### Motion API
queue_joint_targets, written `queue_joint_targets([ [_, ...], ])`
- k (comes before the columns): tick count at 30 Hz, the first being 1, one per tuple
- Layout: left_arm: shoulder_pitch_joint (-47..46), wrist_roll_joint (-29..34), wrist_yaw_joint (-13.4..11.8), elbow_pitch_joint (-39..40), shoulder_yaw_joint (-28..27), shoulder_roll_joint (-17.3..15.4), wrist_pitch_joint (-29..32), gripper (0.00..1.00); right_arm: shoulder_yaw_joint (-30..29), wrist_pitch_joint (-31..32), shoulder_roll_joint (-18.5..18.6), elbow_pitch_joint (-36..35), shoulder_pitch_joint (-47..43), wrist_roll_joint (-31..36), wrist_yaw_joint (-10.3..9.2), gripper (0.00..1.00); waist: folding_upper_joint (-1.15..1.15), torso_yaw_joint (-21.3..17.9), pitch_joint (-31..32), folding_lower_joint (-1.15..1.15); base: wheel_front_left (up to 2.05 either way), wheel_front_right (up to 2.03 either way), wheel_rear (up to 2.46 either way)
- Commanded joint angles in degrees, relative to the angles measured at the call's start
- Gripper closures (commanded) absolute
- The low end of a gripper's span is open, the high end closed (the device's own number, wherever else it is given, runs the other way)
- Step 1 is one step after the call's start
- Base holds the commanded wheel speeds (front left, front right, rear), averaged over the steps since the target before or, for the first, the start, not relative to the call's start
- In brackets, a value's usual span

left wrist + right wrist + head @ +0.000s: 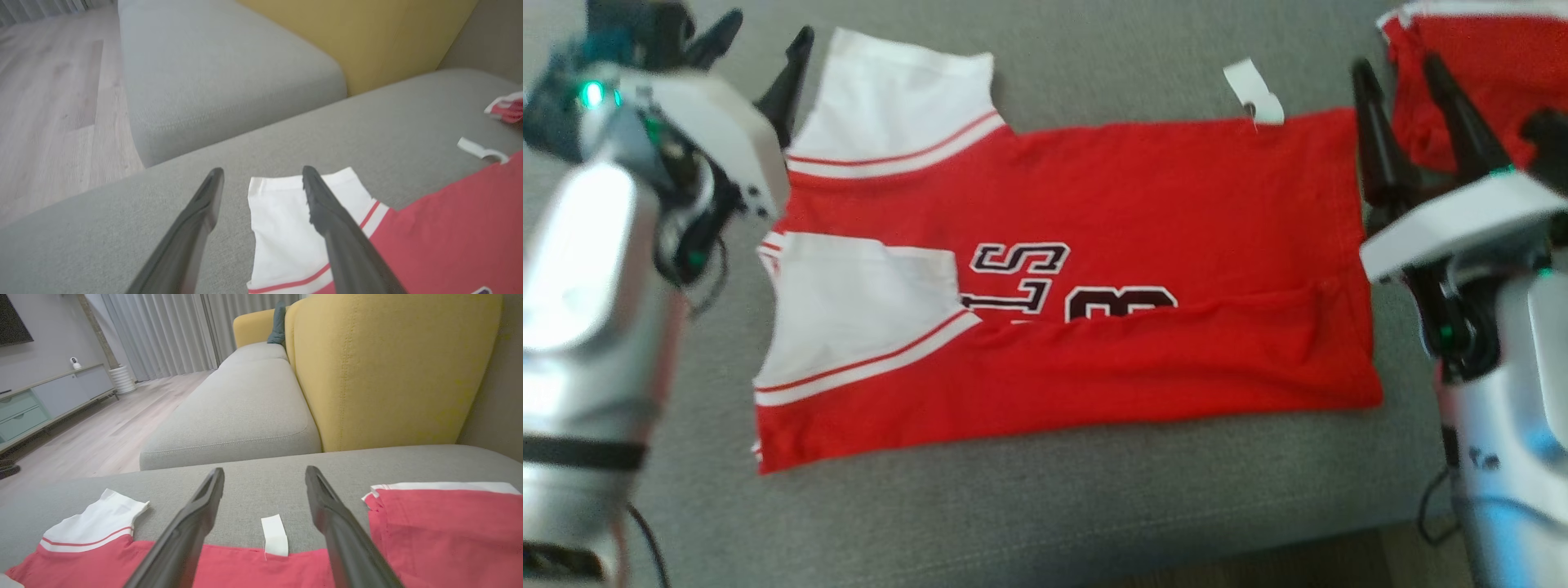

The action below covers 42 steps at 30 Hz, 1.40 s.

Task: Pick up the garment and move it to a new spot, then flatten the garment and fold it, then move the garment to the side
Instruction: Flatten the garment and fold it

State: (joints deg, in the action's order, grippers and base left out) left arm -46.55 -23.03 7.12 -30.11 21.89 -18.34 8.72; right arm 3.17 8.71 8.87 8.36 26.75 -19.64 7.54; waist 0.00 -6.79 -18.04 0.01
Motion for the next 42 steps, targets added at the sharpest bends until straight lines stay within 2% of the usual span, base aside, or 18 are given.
queue_joint_targets([
  [1, -5.15, -2.83, 0.32, 0.81, 2.30, -5.10, 3.46, 0.00, 2.09, -0.72, 0.45, -1.74, 3.69, 0.30, -0.05, 0.00, 0.00, -3.03, -4.43, -0.01, 0.00, 0.00, 0.00],
  [7, -13.17, -9.16, 0.35, -3.41, 12.28, -11.34, 8.70, 0.00, 4.83, -1.94, 0.12, 0.09, 8.17, 0.46, -0.05, 0.00, 0.00, -5.74, -7.89, -0.01, 0.00, 0.00, 0.00],
  [15, -19.22, -11.75, 0.35, -9.83, 18.64, -14.04, 6.89, 0.00, 6.25, -3.10, -0.42, 1.70, 10.28, 0.15, -0.05, 0.00, 0.00, -8.00, -10.12, -0.01, 0.00, 0.00, 0.00],
  [26, -24.74, -15.41, 0.36, -18.77, 24.35, -15.32, 5.75, 0.00, 7.08, -3.49, 0.33, 2.47, 12.53, 0.19, -0.05, 0.00, 0.00, -10.44, -12.82, -0.01, 0.00, 0.00, 0.00],
  [34, -25.14, -23.48, 0.36, -19.63, 28.04, -14.41, 9.39, 0.00, 6.41, -3.47, 0.56, 3.03, 13.13, 0.53, -0.05, 0.00, 0.00, -10.53, -13.40, -0.01, 0.00, 0.00, 0.00],
  [35, -25.26, -24.34, 0.36, -19.77, 28.37, -14.35, 10.03, 0.10, 6.32, -3.45, 0.59, 3.16, 13.24, 0.58, -0.05, 0.00, 0.00, -10.46, -13.40, -0.01, 0.00, 0.00, 0.00],
  [36, -25.48, -24.95, 0.36, -19.71, 28.67, -14.31, 10.01, 0.64, 6.16, -3.41, 0.63, 3.28, 13.35, 0.64, -0.05, 0.00, 0.00, -10.34, -13.40, -0.01, 0.00, 0.00, 0.00],
  [37, -25.67, -25.39, 0.36, -19.60, 28.98, -14.28, 9.61, 1.00, 5.97, -3.38, 0.69, 3.41, 13.47, 0.70, -0.05, 0.00, 0.00, -10.18, -13.38, -0.01, 0.00, 0.00, 0.00],
  [42, -26.32, -27.09, 0.36, -19.65, 29.71, -13.76, 4.89, 1.00, 4.78, -3.32, 1.28, 4.49, 13.64, 1.08, -0.05, 0.00, 0.00, -8.72, -12.59, -0.01, 0.00, 0.00, 0.00],
])
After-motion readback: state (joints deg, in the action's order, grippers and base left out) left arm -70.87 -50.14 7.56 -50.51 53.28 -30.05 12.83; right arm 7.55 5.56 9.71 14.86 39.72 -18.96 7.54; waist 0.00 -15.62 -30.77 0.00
